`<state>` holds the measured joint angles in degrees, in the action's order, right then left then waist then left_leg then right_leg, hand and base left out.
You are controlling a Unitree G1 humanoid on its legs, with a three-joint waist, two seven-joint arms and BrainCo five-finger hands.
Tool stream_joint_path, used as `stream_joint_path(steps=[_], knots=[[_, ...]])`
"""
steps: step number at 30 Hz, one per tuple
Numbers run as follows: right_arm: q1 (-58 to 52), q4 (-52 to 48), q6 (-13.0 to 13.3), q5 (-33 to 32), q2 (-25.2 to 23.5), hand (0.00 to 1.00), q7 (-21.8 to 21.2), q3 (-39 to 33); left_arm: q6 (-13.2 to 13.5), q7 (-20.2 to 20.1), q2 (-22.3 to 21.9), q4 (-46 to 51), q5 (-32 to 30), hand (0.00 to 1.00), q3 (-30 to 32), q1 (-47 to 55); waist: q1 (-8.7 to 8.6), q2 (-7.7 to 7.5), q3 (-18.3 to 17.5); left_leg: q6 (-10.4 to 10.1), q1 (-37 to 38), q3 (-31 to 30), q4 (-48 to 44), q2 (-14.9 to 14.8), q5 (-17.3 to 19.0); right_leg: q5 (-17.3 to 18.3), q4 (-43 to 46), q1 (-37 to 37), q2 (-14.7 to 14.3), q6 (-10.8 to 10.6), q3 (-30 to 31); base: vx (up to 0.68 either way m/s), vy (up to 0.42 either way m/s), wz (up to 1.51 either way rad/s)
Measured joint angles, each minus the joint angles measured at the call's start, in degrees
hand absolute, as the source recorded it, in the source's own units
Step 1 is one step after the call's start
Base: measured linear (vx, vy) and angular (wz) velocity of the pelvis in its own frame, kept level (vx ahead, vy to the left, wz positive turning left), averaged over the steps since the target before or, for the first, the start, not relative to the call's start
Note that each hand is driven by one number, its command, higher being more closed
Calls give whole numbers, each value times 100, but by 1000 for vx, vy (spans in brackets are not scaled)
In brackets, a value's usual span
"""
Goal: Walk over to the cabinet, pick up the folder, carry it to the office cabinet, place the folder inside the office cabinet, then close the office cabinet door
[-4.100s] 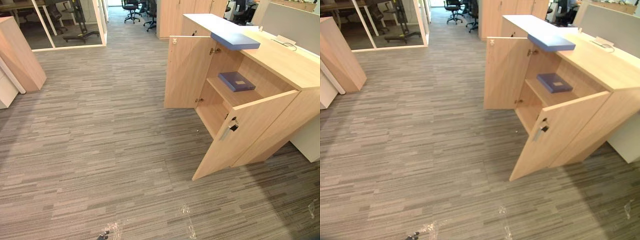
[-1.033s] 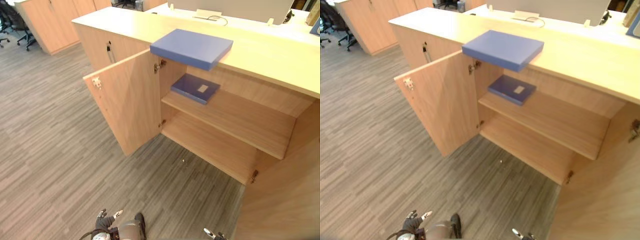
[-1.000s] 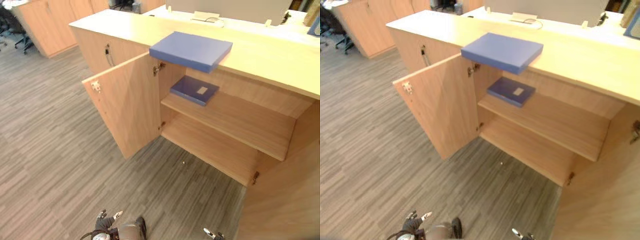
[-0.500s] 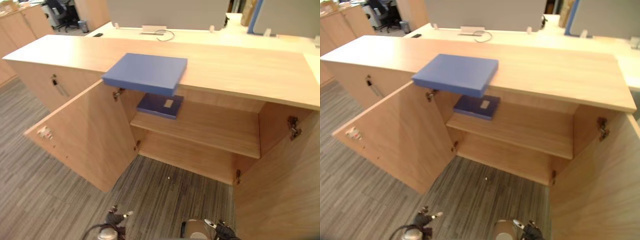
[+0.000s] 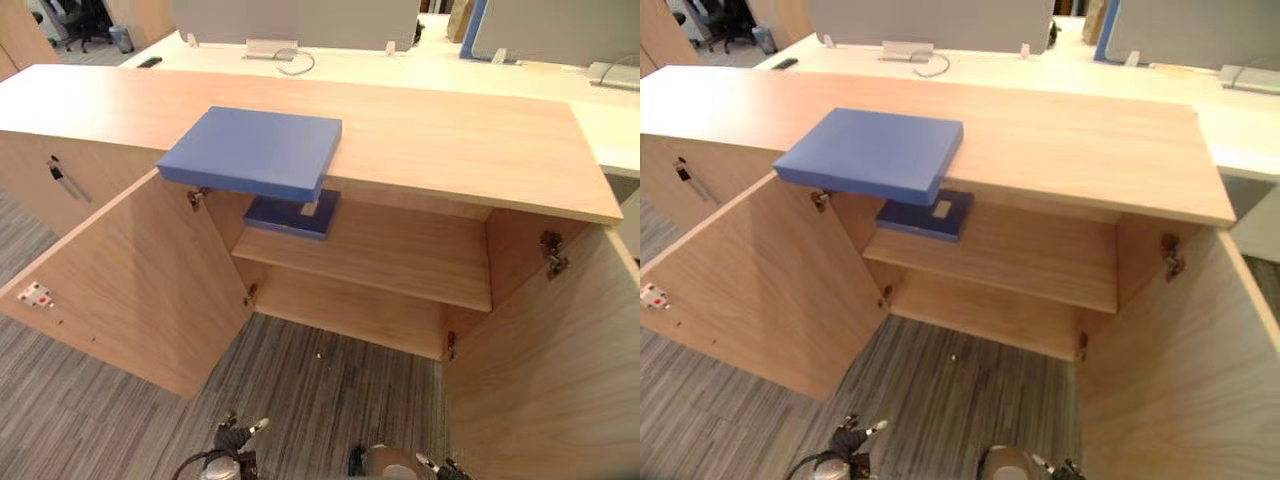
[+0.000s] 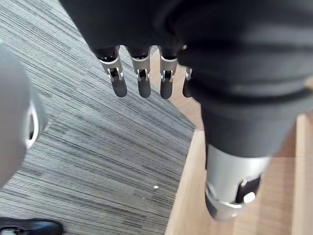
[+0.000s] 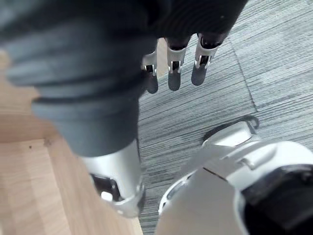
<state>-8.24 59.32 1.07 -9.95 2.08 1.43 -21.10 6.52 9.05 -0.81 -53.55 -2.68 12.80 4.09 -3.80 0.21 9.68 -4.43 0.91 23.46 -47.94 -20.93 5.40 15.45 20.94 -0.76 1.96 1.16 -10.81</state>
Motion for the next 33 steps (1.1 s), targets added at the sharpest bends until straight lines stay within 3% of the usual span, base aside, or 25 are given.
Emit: stream_joint_path(steps=[2,4,6,8,9,10,11,13,16,18,24,29,33], knots=[[-30,-22,2,13,-2,0,14,-20,32,-1,-9,148,77,0,-27,63,42,-52,-32,73,-358,-194,-550,-93,250,9,-139,254,-9,96,73,171,15,-25],[75,1,-5,14,11,0,29,-19,66,-24,-4,254,368,0,-90,62,92,-69,-42,84,-632,-224,-175,137,570,-87,-294,383,82,178,333,174,88,-53],[188,7,-21,17,14,0,26,-16,78,-157,5,434,1010,0,-270,129,178,-84,-42,17,-767,-610,881,644,741,-180,-378,422,293,50,589,173,151,-76],[252,-4,-32,114,74,0,-19,0,130,-523,1,916,2126,0,-707,335,217,-53,-60,-24,-778,-1288,2695,1235,463,-186,-482,492,536,-206,824,268,297,-66],[259,-4,-35,174,84,0,-38,2,134,-647,-2,1042,2434,0,-796,365,220,-26,-71,-19,-781,-1436,3040,1287,200,-162,-494,518,560,-302,848,258,287,-38],[243,-4,-41,217,114,0,-63,15,138,-752,-3,1267,2736,0,-921,417,223,74,-126,-24,-788,-1580,3381,1323,-448,-102,-521,580,538,-435,884,206,254,-21],[200,46,-55,220,64,0,-102,108,137,-910,115,1481,3120,0,-1028,429,211,-82,-179,-114,-747,-1592,3295,1492,-498,-49,-598,665,701,-618,958,259,314,-18],[167,50,-68,252,38,0,-185,272,183,-1088,244,2193,3633,0,-1162,533,231,-276,-317,-9,-600,-1453,3584,1787,-443,-100,-754,681,1011,-706,961,262,327,-14],[239,99,-79,447,36,0,-244,375,328,-1116,373,3414,4072,0,-1220,588,233,-245,-362,207,-321,-1302,4091,2115,-543,-350,-1072,802,1305,-881,967,196,226,-14],[264,121,-97,484,95,0,-245,528,539,-895,446,4263,3994,0,-1347,604,233,-146,-429,283,-175,-1251,4461,2219,-676,-503,-1250,829,1369,-896,973,126,121,-9],[306,160,-118,664,201,0,-247,787,558,-719,518,5349,3590,0,-1911,622,184,-50,-583,292,67,-1201,4980,2196,-907,-678,-1450,864,1298,-891,971,64,29,-9],[290,161,-161,661,282,0,-237,901,549,-166,306,5978,2422,0,-1949,668,168,6,-635,274,144,-1197,5278,2122,-1114,-728,-1454,790,1204,-889,969,-43,-19,-4],[162,118,-170,658,326,0,-110,903,512,516,-125,6324,1005,0,-2041,923,198,16,-644,288,101,-1324,5312,2124,-1092,-722,-1440,790,1194,-889,949,-93,-16,8]])
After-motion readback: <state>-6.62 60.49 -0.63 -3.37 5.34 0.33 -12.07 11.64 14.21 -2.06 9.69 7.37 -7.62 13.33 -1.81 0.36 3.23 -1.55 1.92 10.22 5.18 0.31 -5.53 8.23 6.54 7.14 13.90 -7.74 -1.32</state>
